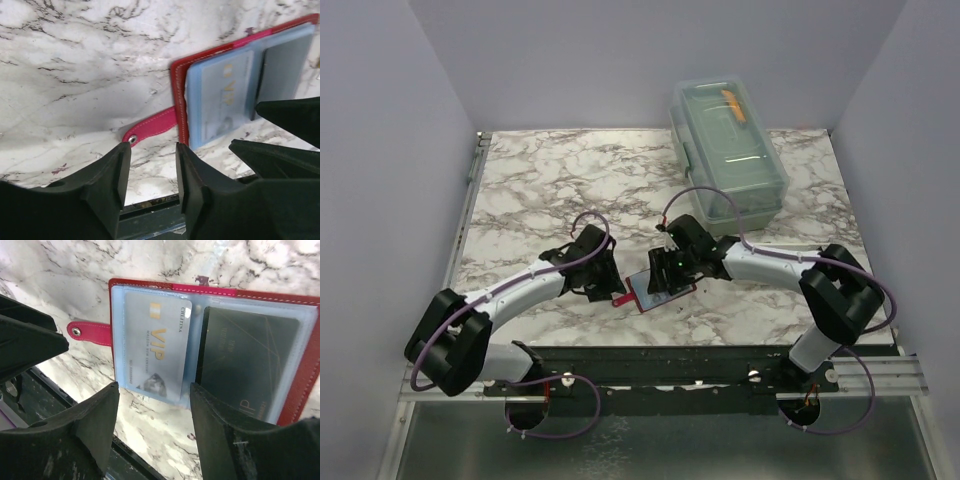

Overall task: Put the credit cards into the card holder
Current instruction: Insert the credit card into the card holder, then close the card holder at the center of the board.

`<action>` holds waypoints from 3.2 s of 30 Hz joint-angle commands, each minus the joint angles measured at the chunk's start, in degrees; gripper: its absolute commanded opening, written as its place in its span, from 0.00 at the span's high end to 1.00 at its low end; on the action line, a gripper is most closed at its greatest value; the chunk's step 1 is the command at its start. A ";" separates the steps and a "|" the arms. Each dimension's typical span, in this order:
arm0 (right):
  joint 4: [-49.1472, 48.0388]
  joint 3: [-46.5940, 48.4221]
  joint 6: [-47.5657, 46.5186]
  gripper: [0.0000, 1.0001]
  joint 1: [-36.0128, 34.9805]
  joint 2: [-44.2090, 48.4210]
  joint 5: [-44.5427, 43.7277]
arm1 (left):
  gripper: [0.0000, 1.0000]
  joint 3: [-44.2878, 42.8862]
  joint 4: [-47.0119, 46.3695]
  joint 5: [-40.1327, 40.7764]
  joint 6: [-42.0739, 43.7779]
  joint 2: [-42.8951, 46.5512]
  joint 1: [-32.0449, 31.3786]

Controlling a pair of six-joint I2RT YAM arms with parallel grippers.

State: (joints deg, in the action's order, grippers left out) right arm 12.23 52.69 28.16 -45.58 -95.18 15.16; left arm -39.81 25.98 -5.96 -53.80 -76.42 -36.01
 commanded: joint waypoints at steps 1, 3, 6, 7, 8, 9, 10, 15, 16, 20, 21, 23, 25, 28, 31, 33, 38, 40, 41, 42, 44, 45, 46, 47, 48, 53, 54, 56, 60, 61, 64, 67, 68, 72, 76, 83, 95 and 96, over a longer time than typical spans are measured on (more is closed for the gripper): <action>6.36 2.67 -3.02 0.37 -0.05 3.78 -4.00 | 0.49 -0.10 0.73 0.29 1.96 4.28 0.13; 7.99 3.25 -3.24 0.37 0.24 4.66 -6.00 | 0.46 -1.00 0.72 -1.45 2.04 4.84 0.15; 8.85 2.13 -2.84 0.35 2.42 6.40 -9.90 | 0.41 -2.42 -1.47 -6.61 2.91 4.46 0.13; 8.37 1.19 -2.40 0.35 3.44 6.93 -10.75 | 0.40 -2.99 -2.83 -9.17 3.21 3.61 0.15; 7.79 0.40 -1.79 0.34 4.33 7.24 -11.34 | 0.40 -3.44 -4.86 -11.54 3.21 2.67 0.11; 7.39 -0.20 -1.19 0.34 5.07 7.28 -12.01 | 0.40 -3.82 -6.36 -13.83 3.11 1.40 0.07; 6.66 -0.82 -0.84 0.34 5.41 7.34 -12.56 | 0.40 -4.26 -7.29 -14.91 2.81 0.24 0.06; 2.01 -3.39 0.13 0.34 5.53 5.36 -14.17 | 0.32 -4.44 -7.11 -11.09 3.33 -0.42 0.02; 2.33 -3.42 0.18 0.34 5.53 4.53 -14.57 | 0.29 -4.21 -6.30 -9.61 3.61 0.17 0.01; 1.46 -5.17 -1.02 0.34 5.55 3.42 -14.86 | 0.21 -3.56 -1.33 -5.77 4.11 1.86 0.68; 1.56 -5.33 -1.53 0.34 5.51 3.43 -14.81 | 0.19 -3.22 -0.13 -5.41 4.27 2.27 0.93; 2.86 -4.92 -2.41 0.34 5.50 3.82 -14.84 | 0.16 -2.34 1.30 -5.27 4.67 2.88 1.44; 3.54 -5.25 -2.27 0.33 5.55 5.35 -14.81 | 0.16 -1.43 1.91 -5.61 4.68 2.62 2.09; 3.85 -6.43 -0.65 0.27 5.59 7.38 -17.56 | 0.19 -0.81 1.77 -6.66 4.19 1.75 2.35; 5.54 -6.16 2.42 0.25 5.65 7.19 -18.10 | 0.19 -1.27 1.36 -6.89 4.23 2.20 2.31; 4.77 -6.91 4.21 0.25 5.59 6.95 -16.25 | 0.20 -1.66 0.68 -6.63 4.64 2.22 2.35; -1.82 -10.42 8.54 0.27 5.59 6.42 -7.99 | 0.22 -1.36 -0.38 -7.83 4.79 -0.76 2.40; -3.91 -11.37 9.86 0.28 5.59 7.39 -5.64 | 0.29 -0.46 -1.81 -8.45 4.68 -2.29 2.35; -5.30 -12.06 10.20 0.28 5.61 8.10 -4.88 | 0.33 0.06 -2.68 -8.72 4.72 -3.17 2.39; -6.65 -12.56 10.36 0.29 5.59 8.75 -4.57 | 0.36 0.40 -3.41 -8.88 4.77 -4.00 2.31; -7.79 -12.48 10.46 0.30 5.61 9.20 -4.13 | 0.41 1.33 -4.60 -8.79 4.41 -5.21 2.26; -7.61 -11.91 10.51 0.31 5.60 9.36 -3.67 | 0.43 1.78 -5.47 -8.85 4.09 -5.50 2.26; -7.48 -11.58 10.55 0.32 5.59 9.58 -2.76 | 0.46 2.09 -5.98 -8.89 3.87 -5.53 2.19; -7.99 -11.59 10.70 0.34 5.59 10.10 -2.28 | 0.48 2.47 -6.54 -8.71 3.68 -5.42 2.15; -9.29 -12.05 10.96 0.35 5.59 10.89 -0.69 | 0.49 2.84 -7.00 -8.53 3.68 -5.37 2.17; -17.04 -14.88 11.48 0.39 5.60 13.29 4.62 | 0.55 4.09 -8.16 -8.39 3.38 -5.64 2.17; -17.33 -14.56 11.67 0.40 5.59 13.00 5.74 | 0.55 4.23 -8.40 -8.45 3.35 -5.71 2.17; -19.18 -14.57 11.93 0.41 5.43 12.63 7.85 | 0.56 4.38 -8.84 -8.46 3.41 -5.92 2.17; -14.14 -12.51 11.41 0.41 5.42 11.67 3.21 | 0.57 4.10 -8.94 -8.68 3.56 -6.11 2.17; -10.04 -11.28 11.20 0.40 5.42 11.67 -0.25 | 0.57 4.24 -8.93 -8.84 3.11 -5.52 2.13; -1.35 -8.70 10.41 0.34 5.46 10.99 -8.13 | 0.57 4.44 -8.86 -8.50 2.66 -3.22 2.17; -0.27 -9.77 10.92 0.30 5.42 10.47 -9.41 | 0.55 4.28 -8.79 -8.52 2.16 -1.17 2.17; -0.15 -9.97 11.69 0.30 5.42 10.12 -8.69 | 0.54 4.22 -8.74 -8.62 2.06 -0.81 2.17; -3.30 -12.57 13.99 0.24 5.43 9.23 -5.65 | 0.56 4.07 -8.98 -8.24 1.64 -2.30 2.16; -5.73 -12.96 14.70 0.24 5.44 7.75 -2.61 | 0.58 4.54 -9.48 -8.00 1.67 -4.23 2.15; -15.29 -15.47 18.36 0.27 5.42 9.84 4.40 | 0.61 5.43 -11.22 -8.28 1.62 -5.92 2.04; -20.63 -16.26 20.11 0.32 5.42 16.38 6.51 | 0.63 6.32 -13.58 -8.55 1.10 -5.47 1.47; -20.45 -16.10 19.78 0.32 5.46 16.66 6.28 | 0.63 6.33 -13.52 -8.33 1.39 -5.41 1.47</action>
State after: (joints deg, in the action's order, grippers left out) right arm -3.70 35.90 47.09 -39.64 -81.23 18.13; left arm -35.29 14.70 -15.44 -52.95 -80.75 -33.76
